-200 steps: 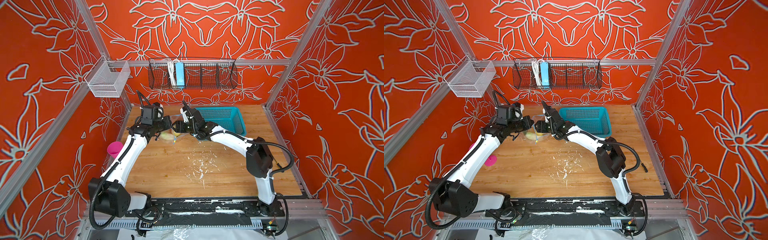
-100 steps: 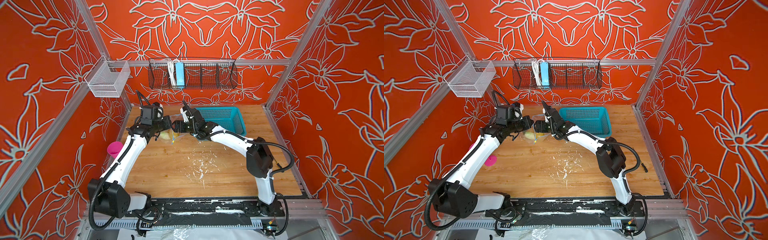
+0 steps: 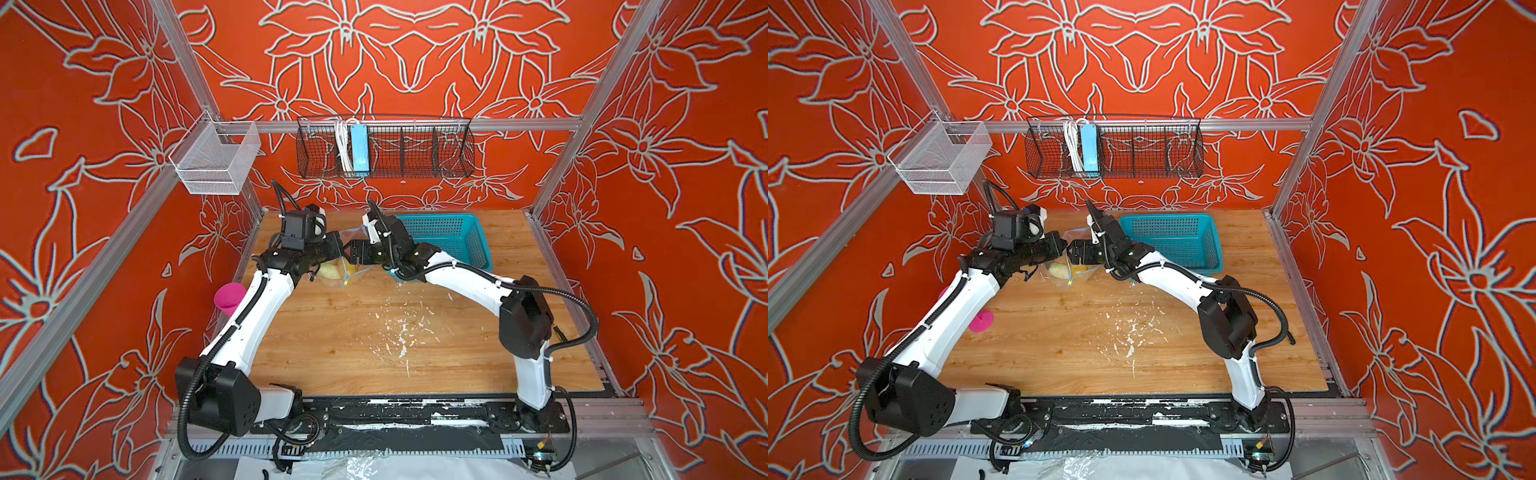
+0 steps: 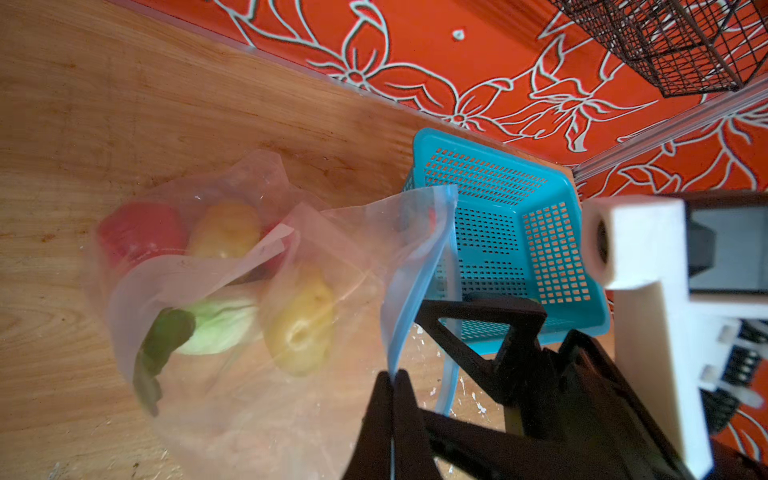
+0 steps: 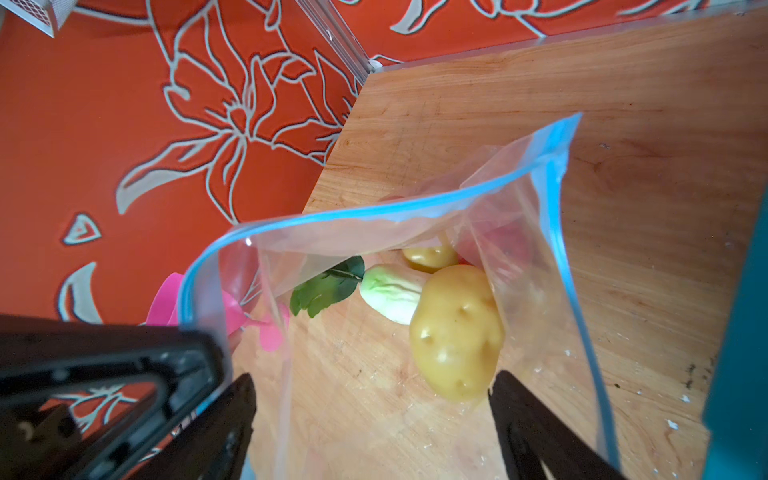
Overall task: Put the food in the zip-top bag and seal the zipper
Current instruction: 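Move the open right gripper back over the teal basket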
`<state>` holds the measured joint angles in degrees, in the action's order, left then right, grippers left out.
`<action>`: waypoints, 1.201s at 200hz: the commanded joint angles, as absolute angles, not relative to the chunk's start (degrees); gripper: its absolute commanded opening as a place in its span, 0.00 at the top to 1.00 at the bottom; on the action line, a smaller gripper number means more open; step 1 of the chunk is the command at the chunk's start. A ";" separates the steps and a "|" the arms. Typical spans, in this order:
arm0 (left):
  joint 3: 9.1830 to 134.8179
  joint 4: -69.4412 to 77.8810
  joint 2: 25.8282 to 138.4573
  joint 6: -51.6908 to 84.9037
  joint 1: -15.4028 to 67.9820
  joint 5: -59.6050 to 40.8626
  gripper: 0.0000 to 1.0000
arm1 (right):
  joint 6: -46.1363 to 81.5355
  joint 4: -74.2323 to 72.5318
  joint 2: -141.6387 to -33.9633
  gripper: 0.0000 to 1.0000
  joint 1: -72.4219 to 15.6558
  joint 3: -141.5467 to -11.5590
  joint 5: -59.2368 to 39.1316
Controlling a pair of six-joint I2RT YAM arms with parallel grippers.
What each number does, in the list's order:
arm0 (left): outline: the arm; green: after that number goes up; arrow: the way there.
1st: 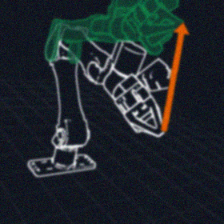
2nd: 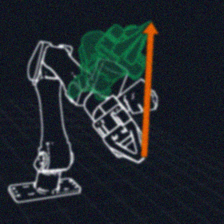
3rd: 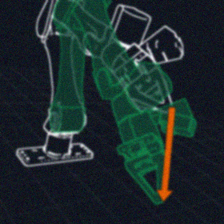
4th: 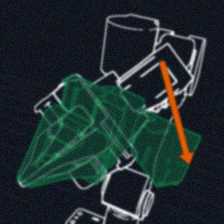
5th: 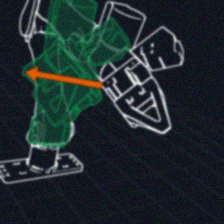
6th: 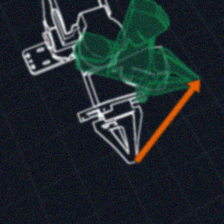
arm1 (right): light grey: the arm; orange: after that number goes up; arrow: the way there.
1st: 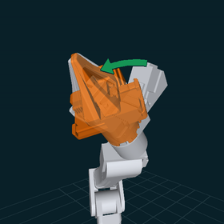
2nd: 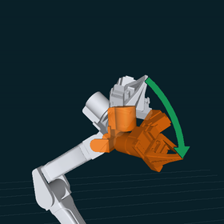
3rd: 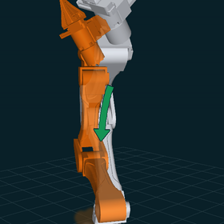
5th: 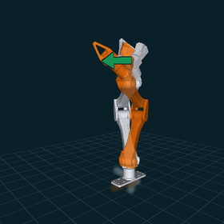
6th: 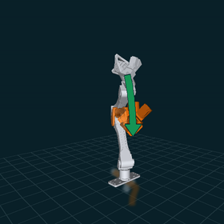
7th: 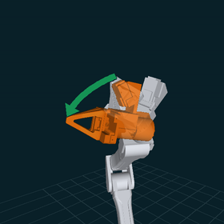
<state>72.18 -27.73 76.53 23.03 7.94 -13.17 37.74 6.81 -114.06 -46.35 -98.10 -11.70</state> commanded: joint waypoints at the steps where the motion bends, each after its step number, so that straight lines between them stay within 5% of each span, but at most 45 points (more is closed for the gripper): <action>1: 71.89 -27.16 75.50 23.12 8.26 -13.35 1.00 | 37.31 5.05 -110.80 0.02 -46.97 -97.04 -11.61; 240: 71.89 -27.31 75.34 23.30 8.26 -13.55 1.00 | 32.07 10.63 -99.51 0.02 -46.37 -90.66 2.29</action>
